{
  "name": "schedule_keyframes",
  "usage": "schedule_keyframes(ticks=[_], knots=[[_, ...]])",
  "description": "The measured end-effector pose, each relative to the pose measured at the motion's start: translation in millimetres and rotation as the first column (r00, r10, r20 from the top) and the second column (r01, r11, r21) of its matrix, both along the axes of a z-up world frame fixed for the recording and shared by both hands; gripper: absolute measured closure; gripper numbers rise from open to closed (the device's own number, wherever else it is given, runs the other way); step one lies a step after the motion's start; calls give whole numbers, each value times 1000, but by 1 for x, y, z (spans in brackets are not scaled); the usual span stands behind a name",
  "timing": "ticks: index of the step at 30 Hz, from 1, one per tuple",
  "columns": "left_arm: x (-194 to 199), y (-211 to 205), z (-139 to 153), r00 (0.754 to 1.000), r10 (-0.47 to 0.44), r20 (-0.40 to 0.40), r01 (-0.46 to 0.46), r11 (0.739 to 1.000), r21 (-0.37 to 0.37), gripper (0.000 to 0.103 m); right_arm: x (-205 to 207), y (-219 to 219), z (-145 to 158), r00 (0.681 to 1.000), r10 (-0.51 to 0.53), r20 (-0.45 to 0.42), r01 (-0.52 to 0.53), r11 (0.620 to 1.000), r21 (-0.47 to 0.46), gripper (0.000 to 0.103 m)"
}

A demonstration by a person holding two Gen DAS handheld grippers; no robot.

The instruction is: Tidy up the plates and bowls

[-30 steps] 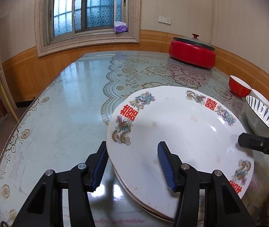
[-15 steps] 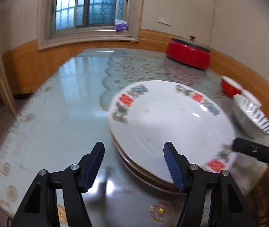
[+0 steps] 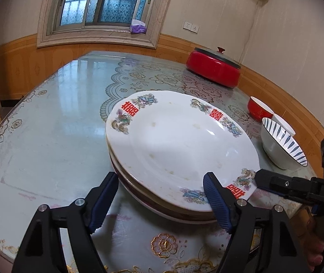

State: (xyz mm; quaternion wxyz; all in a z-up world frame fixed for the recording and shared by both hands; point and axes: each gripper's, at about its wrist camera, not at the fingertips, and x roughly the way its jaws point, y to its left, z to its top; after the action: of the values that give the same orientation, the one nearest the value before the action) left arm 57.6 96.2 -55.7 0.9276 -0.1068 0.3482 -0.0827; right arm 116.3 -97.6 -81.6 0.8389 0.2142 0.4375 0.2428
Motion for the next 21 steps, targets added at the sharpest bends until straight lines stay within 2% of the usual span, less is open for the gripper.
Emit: schedule_keyframes(ticks=[2,5,11,21], knots=[[1,1,-1,1000,1,1,-1,1000,-6,26,3,3,-5,1000,17,-22,-17,999,29,55],[4,2,-4,1000,4,-4,-4,1000,-23,24,6,3,-10,999,-6,-39,8,999,54,54],[12,3,-9,1000,15,-15,-16,999,-48,21,9,5,-15,999,-14,-32,15,998,63,53],[27,4,-12,999,38,-9,-38,998,-46,19,26,4,-22,999,-27,-32,30,996,82,53]])
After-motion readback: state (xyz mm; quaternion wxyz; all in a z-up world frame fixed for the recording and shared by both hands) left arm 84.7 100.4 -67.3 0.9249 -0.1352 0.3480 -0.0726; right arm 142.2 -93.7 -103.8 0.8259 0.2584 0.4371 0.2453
